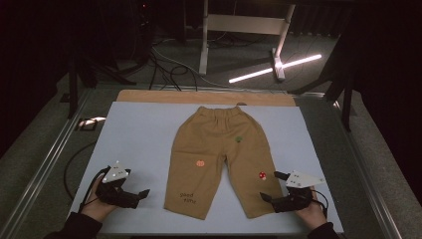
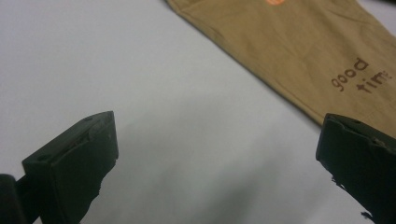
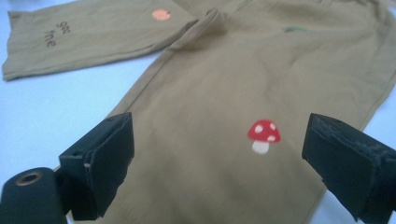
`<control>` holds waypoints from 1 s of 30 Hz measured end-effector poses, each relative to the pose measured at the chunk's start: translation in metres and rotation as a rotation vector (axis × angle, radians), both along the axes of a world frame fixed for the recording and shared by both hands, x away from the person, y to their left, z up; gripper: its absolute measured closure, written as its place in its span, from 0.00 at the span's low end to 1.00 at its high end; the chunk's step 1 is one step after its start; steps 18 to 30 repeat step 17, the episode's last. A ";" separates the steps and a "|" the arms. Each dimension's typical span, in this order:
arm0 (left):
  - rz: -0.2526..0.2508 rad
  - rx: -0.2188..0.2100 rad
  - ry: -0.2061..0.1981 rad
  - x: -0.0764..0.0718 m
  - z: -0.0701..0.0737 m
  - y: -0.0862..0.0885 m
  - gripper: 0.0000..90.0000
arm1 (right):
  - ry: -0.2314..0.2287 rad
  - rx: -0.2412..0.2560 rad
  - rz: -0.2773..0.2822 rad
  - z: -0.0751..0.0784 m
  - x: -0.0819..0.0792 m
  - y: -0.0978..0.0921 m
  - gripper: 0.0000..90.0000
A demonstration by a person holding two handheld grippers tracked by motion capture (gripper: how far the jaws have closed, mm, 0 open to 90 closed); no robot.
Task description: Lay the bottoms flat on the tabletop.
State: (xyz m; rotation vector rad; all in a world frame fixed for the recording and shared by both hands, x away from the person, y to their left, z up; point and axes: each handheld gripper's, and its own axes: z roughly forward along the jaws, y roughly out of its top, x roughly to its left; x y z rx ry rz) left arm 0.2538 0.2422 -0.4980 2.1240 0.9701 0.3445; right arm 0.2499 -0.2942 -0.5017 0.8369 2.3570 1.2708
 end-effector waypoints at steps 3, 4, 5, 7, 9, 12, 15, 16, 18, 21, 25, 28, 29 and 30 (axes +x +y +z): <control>0.003 0.001 0.001 0.001 -0.001 0.000 0.00 | 0.002 0.023 -0.004 0.001 0.003 0.000 0.10; 0.005 0.003 0.002 0.001 -0.002 0.000 0.00 | 0.014 0.032 0.000 0.001 0.003 0.001 0.10; 0.007 0.006 0.002 0.001 -0.002 0.001 0.00 | 0.003 0.018 -0.002 0.001 0.002 0.001 0.10; 0.008 0.001 0.005 0.001 -0.002 0.001 0.00 | 0.002 0.017 -0.001 0.000 0.002 0.002 0.10; 0.007 0.005 0.001 0.001 -0.002 0.001 0.00 | 0.000 0.021 0.000 0.001 0.002 0.002 0.10; 0.006 0.006 0.000 0.000 -0.001 -0.001 0.00 | 0.000 0.006 -0.003 0.001 0.001 0.003 0.10; 0.003 0.005 -0.002 0.000 -0.001 -0.002 0.00 | 0.000 0.004 0.000 0.000 0.002 0.004 0.10; 0.003 0.005 -0.003 0.000 0.000 -0.002 0.00 | 0.004 -0.001 -0.001 0.000 0.001 0.004 0.10; 0.004 0.003 -0.003 0.000 0.000 -0.002 0.00 | 0.006 -0.006 0.000 0.000 0.002 0.004 0.10; 0.004 0.003 -0.003 0.000 0.000 -0.002 0.00 | 0.006 -0.006 0.000 0.000 0.002 0.004 0.10; 0.004 0.003 -0.003 0.000 0.000 -0.002 0.00 | 0.006 -0.006 0.000 0.000 0.002 0.004 0.10; 0.004 0.003 -0.003 0.000 0.000 -0.002 0.00 | 0.006 -0.006 0.000 0.000 0.002 0.004 0.10; 0.004 0.003 -0.003 0.000 0.000 -0.002 0.00 | 0.006 -0.006 0.000 0.000 0.002 0.004 0.10; 0.004 0.003 -0.003 0.000 0.000 -0.002 0.00 | 0.006 -0.006 0.000 0.000 0.002 0.004 0.10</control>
